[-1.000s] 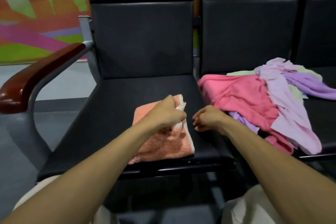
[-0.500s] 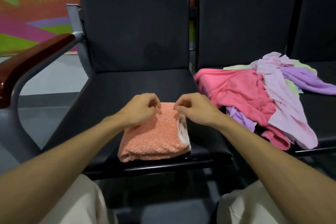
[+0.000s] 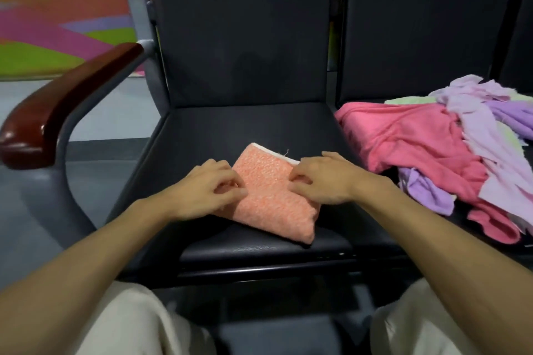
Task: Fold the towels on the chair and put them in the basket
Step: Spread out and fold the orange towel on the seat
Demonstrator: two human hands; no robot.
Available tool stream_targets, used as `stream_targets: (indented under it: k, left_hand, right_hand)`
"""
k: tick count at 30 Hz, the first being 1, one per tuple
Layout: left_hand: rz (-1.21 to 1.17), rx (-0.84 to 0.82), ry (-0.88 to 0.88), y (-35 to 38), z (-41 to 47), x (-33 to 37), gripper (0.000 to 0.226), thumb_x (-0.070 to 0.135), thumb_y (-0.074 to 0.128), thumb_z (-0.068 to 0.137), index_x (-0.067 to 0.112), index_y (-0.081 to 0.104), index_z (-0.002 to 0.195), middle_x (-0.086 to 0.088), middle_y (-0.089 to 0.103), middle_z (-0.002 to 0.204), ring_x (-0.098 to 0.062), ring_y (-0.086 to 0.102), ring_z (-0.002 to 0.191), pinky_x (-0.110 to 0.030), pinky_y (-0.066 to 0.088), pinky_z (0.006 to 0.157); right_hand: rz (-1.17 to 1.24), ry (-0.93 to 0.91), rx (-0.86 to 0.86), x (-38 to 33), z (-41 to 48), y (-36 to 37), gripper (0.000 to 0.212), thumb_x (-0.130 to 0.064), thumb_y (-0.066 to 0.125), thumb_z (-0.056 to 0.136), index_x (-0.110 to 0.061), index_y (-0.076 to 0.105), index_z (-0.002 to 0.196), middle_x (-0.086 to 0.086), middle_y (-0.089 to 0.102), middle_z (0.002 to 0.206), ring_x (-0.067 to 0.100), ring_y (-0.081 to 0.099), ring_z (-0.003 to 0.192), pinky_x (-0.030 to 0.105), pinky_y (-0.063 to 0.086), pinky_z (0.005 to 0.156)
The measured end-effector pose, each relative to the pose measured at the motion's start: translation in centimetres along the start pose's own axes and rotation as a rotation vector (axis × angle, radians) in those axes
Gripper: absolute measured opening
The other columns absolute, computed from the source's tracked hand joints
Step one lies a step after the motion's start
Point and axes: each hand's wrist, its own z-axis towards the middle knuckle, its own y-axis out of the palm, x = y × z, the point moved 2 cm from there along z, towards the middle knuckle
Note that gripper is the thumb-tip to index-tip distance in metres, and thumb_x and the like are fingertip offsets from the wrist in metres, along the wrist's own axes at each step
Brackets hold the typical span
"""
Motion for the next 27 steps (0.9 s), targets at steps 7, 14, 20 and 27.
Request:
stream_targets:
  k: [7, 14, 20, 27]
  left_hand:
    - [-0.029, -0.108, 0.127, 0.4, -2.1, -0.6, 0.053, 0.057, 0.072, 0.072, 0.044, 0.048, 0.117, 0.022, 0.046, 0.111, -0.001, 0.040, 0.110, -0.019, 0.037, 0.095]
    - [-0.025, 0.003, 0.109, 0.7, -2.1, -1.0, 0.054, 0.037, 0.057, 0.071, 0.038, 0.046, 0.124, 0.027, 0.042, 0.115, 0.006, 0.043, 0.111, -0.022, 0.039, 0.100]
    - [-0.140, 0.107, -0.026, 0.6, -1.9, -0.6, 0.042, 0.030, 0.058, 0.089, 0.044, 0.034, 0.122, -0.001, 0.059, 0.097, -0.009, 0.052, 0.070, -0.031, 0.047, 0.070]
    - [-0.390, 0.295, -0.168, 0.1, -1.9, 0.2, 0.021, 0.033, 0.052, 0.096, 0.027, 0.045, 0.115, 0.004, 0.059, 0.107, -0.015, 0.059, 0.098, -0.039, 0.049, 0.090]
  right_hand:
    - [-0.018, -0.121, 0.249, 0.5, 0.9, 0.3, 0.029, -0.045, 0.063, 0.089, -0.030, 0.063, 0.114, -0.005, 0.046, 0.125, 0.017, 0.036, 0.119, 0.041, 0.030, 0.106]
    - [0.064, -0.181, 0.026, -0.8, -2.9, 0.4, 0.070, -0.078, 0.040, 0.075, -0.027, 0.055, 0.120, -0.013, 0.052, 0.112, 0.008, 0.050, 0.104, 0.034, 0.045, 0.094]
    - [-0.070, -0.129, 0.088, -0.9, -3.3, 1.2, 0.067, -0.059, 0.069, 0.075, -0.018, 0.048, 0.123, -0.001, 0.050, 0.120, 0.018, 0.046, 0.114, 0.033, 0.041, 0.093]
    - [0.348, 0.012, 0.201, -0.5, -4.2, 0.1, 0.036, -0.036, 0.061, 0.084, -0.023, 0.050, 0.116, -0.002, 0.058, 0.093, 0.019, 0.055, 0.085, 0.030, 0.040, 0.073]
